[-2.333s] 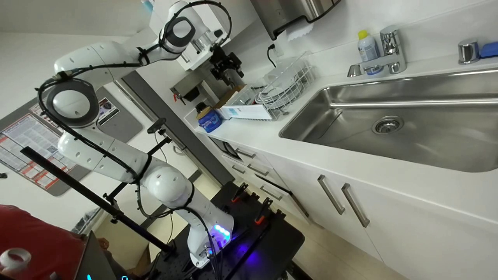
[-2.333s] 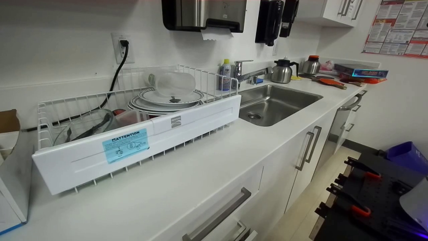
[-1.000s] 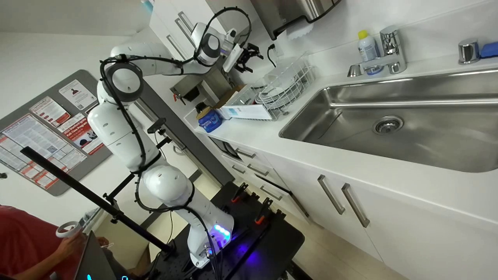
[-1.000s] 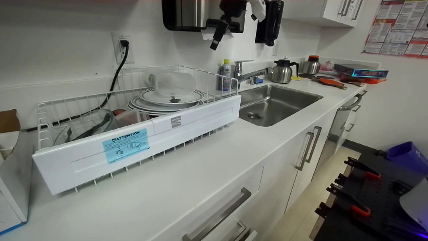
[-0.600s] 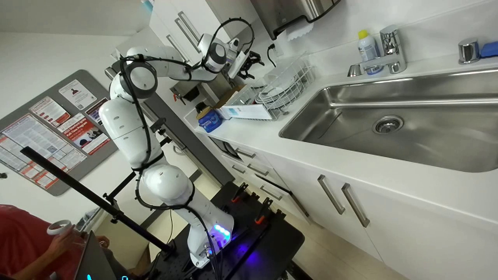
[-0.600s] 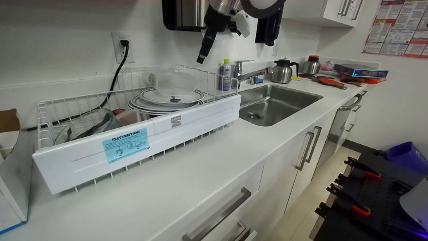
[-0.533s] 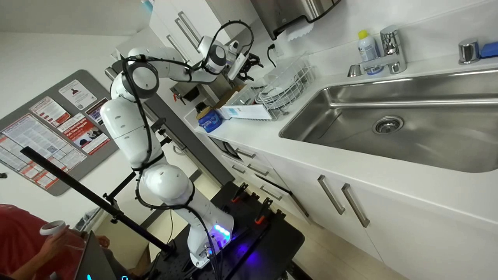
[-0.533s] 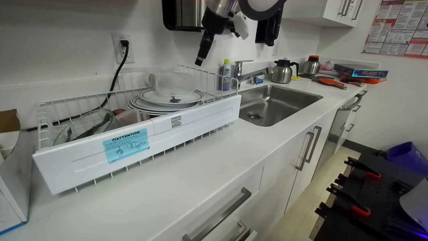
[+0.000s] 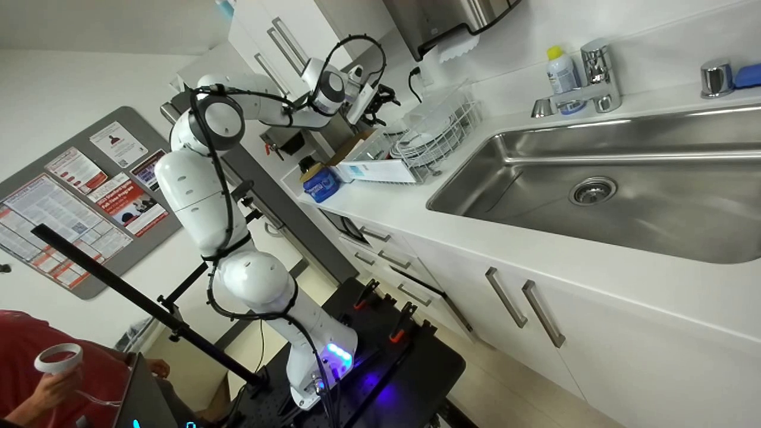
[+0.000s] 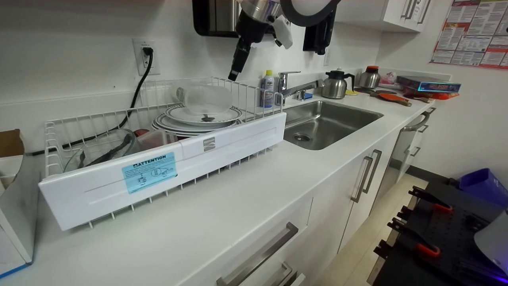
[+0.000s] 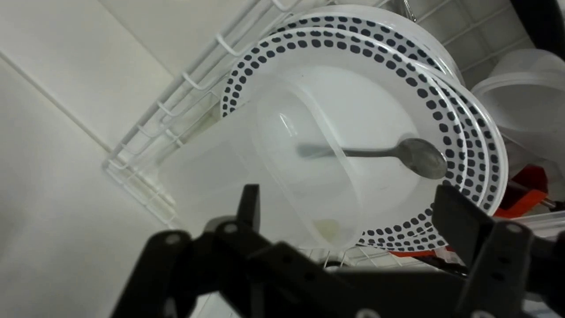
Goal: Move the object from the drying rack to the sink
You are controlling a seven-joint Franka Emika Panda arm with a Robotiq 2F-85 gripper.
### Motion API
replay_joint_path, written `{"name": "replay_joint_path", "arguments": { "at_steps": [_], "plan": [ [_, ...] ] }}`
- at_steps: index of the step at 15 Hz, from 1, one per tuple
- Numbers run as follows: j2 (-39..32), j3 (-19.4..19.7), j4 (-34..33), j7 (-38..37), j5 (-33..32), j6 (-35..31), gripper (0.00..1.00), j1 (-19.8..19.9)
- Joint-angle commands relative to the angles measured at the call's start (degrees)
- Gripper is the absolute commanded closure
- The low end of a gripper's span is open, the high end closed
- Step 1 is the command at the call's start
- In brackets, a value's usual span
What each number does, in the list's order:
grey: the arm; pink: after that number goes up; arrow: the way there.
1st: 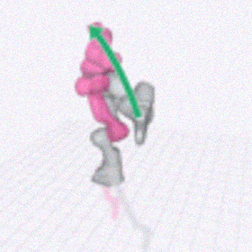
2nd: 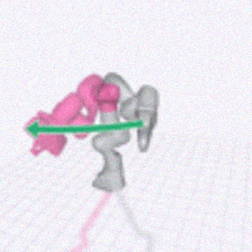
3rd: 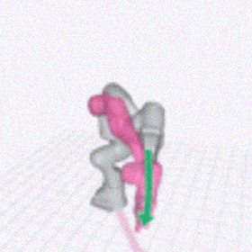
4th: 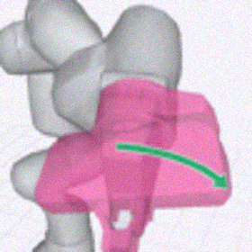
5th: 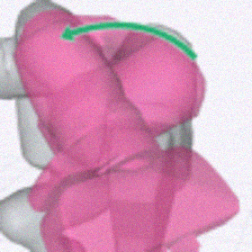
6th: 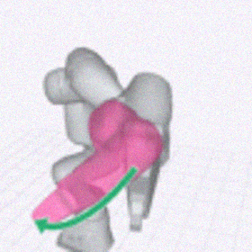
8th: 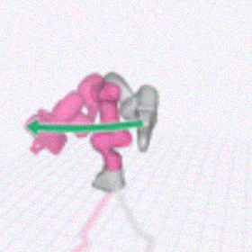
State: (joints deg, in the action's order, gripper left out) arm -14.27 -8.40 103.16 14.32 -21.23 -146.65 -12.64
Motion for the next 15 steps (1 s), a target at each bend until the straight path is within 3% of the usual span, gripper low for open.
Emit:
{"name": "replay_joint_path", "arguments": {
  "at_steps": [1,5,11,15],
  "plan": [
    [-2.46,0.89,-1.44,-1.93,-4.79,-1.39,0.0,-1.32],
    [-5.75,4.08,-2.1,-8.96,-17.08,-6.56,0.0,-4.21],
    [-11.83,12.36,-7.19,-26.67,-40.31,-14.31,0.0,-9.99],
    [-16.1,14.91,-11.4,-33.28,-48.06,-14.64,0.0,-11.44]
  ]
}}
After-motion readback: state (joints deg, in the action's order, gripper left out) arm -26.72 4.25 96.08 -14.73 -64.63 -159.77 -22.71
